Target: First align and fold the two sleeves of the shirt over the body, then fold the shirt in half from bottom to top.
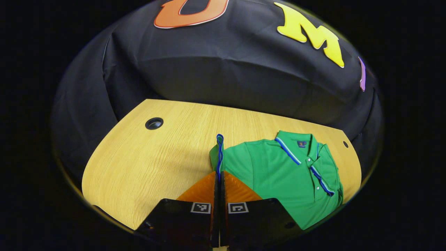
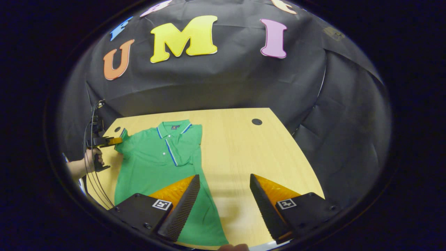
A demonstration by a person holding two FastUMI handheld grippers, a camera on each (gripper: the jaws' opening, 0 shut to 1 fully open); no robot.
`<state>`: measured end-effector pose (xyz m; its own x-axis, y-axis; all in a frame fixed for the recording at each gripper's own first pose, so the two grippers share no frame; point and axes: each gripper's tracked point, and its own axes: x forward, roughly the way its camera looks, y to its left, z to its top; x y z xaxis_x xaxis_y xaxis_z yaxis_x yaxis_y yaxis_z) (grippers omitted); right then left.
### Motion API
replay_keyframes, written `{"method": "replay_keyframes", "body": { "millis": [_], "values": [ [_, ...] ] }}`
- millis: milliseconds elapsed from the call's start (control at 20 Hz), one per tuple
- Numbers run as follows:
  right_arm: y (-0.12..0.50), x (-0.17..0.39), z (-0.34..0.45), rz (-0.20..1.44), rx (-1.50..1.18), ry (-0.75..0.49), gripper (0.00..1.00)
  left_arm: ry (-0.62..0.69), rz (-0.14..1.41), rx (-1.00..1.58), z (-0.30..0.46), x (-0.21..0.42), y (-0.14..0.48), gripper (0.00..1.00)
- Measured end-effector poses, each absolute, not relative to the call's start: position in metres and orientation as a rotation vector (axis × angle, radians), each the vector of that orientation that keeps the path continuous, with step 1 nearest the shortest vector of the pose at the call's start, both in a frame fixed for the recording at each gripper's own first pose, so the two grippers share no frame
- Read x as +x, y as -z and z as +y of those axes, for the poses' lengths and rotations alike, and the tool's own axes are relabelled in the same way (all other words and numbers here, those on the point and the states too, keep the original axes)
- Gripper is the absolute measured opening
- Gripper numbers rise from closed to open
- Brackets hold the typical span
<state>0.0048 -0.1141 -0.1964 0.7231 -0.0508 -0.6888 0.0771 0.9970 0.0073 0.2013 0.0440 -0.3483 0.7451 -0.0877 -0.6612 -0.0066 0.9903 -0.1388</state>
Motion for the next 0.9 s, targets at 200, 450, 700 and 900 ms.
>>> {"method": "replay_keyframes", "body": {
  "millis": [200,450,700,900],
  "values": [
    [0.19,0.002,-0.119,0.733,0.059,0.077,0.91,0.118,0.702,-0.066,0.014,0.201,0.321,0.04],
    [0.181,-0.006,-0.127,0.692,0.059,0.082,0.93,0.197,0.646,0.099,-0.037,0.2,0.293,0.04],
    [0.179,-0.018,-0.139,0.683,0.058,0.1,0.91,0.282,0.662,0.125,-0.095,0.179,0.307,0.06],
    [0.183,-0.021,-0.141,0.684,0.043,0.098,0.93,0.297,0.663,0.145,-0.108,0.16,0.311,0.63]
  ]
}}
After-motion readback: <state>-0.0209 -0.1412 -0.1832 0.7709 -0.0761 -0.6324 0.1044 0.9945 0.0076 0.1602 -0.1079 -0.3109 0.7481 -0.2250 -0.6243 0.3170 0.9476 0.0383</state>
